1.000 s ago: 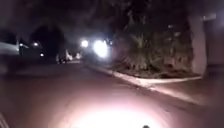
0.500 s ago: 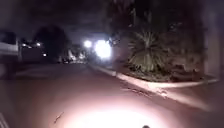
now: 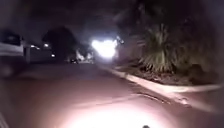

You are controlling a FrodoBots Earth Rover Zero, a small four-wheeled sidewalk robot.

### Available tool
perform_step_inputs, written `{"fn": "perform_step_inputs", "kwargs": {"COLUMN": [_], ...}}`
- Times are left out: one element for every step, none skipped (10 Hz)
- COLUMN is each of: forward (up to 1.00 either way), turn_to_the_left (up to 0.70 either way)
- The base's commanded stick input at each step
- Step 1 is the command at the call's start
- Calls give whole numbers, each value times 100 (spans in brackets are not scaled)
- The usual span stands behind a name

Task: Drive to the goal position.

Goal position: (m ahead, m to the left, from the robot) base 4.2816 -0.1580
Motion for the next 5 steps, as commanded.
{"fn": "perform_step_inputs", "kwargs": {"forward": [70,70,70,70,70], "turn_to_the_left": [28,36,22,1,1]}}
